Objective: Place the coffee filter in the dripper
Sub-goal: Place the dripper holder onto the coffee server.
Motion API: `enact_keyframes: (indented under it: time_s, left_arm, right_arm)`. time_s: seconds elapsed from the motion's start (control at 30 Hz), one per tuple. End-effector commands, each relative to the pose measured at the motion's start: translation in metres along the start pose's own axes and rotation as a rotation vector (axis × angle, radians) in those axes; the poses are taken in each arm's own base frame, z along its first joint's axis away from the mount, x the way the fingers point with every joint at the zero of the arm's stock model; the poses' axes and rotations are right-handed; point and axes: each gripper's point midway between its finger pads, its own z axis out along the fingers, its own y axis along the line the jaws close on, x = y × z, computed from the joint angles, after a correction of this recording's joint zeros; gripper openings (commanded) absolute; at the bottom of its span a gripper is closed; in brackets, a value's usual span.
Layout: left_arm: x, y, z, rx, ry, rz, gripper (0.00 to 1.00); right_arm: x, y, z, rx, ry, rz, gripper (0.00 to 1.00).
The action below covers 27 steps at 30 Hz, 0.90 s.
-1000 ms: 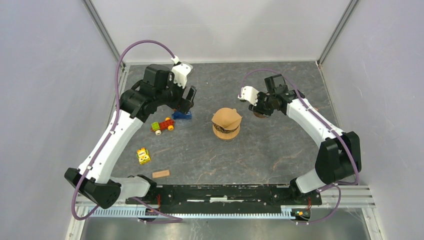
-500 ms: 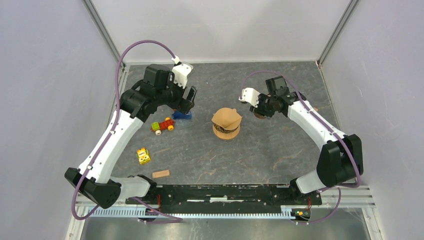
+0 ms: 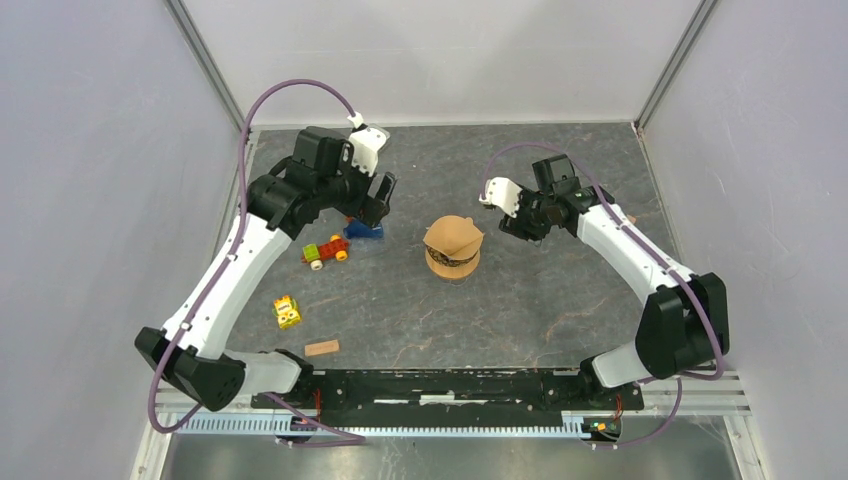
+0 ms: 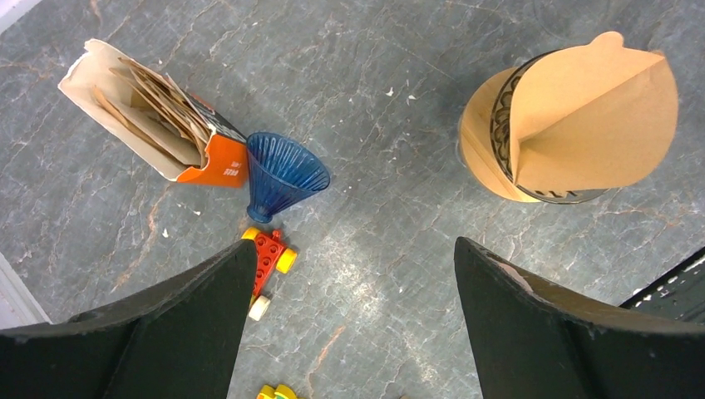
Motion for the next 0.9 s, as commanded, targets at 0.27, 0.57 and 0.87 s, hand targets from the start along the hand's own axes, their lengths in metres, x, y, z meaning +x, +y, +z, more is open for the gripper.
enact_keyframes:
  time_s: [0.27,0.57,0.87]
  left_arm:
    - [0.026,0.052,0.049,-0.118,0.096,-0.033,0.94]
    - [0.069,0.086,0.110,-0.280,0.237,-0.040,0.84]
    - [0.099,0.098,0.156,-0.386,0.278,-0.033,0.79]
  right_arm:
    - [-0.037,-0.012,-0.053,0.092,-0.137,0.011,0.69]
    - [-0.061,-0.016,-0.093,0.164,-0.239,0.024,0.69]
    - [-0.052,-0.009,-0.090,0.160,-0.219,0.031,0.70]
